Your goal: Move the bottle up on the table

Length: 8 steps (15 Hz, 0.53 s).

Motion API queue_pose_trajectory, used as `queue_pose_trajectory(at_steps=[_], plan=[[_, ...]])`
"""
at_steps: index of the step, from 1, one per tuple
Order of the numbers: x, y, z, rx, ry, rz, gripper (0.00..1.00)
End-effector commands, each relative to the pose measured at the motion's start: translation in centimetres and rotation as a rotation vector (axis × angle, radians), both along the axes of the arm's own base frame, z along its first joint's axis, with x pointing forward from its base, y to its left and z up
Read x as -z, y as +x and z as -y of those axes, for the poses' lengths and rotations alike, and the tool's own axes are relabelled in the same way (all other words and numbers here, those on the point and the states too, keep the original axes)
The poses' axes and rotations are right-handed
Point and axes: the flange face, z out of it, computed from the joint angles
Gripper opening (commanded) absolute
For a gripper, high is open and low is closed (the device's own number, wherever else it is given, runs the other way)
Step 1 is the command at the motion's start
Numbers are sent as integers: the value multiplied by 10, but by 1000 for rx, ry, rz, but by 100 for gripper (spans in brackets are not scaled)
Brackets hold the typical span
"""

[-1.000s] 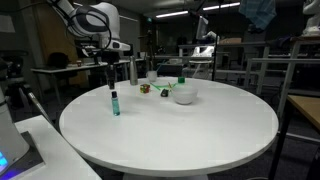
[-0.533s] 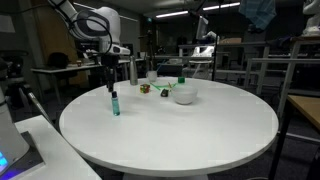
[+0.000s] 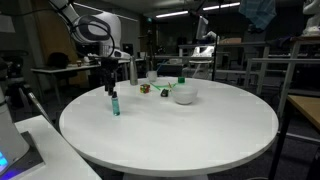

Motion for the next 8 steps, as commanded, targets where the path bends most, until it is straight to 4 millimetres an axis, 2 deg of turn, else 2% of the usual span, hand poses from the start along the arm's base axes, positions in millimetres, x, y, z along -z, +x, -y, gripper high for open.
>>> queue_pose_trajectory(at_steps=[1, 8], plan=[[7, 9, 2, -39, 13, 13, 100], [5, 21, 4, -64, 5, 26, 100]])
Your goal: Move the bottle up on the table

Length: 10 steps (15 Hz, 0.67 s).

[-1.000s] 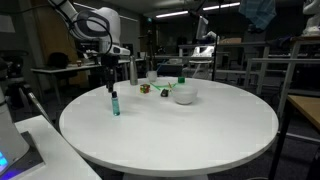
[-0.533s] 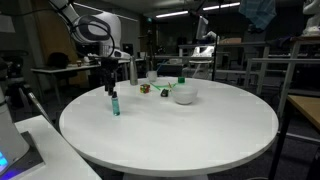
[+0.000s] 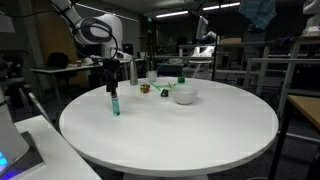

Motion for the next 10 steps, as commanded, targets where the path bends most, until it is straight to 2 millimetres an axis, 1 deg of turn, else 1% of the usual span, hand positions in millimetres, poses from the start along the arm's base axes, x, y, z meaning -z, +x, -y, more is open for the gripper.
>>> queue_pose_trajectory(at_steps=[1, 6, 10], plan=[[-1, 16, 4, -22, -2, 17, 100], [0, 25, 8, -23, -6, 19, 100], [2, 29, 11, -18, -5, 14, 100]])
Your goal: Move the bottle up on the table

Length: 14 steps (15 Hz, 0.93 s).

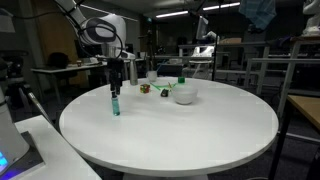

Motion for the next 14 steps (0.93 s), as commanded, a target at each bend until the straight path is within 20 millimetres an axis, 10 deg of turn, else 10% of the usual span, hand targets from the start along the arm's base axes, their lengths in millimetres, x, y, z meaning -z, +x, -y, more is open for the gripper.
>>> queue_pose_trajectory(at_steps=[1, 3, 4, 14], plan=[[3, 11, 8, -17, -2, 1, 100], [4, 11, 10, -14, -2, -1, 96], [5, 12, 10, -11, -3, -4, 72], [11, 13, 10, -13, -16, -16, 7]])
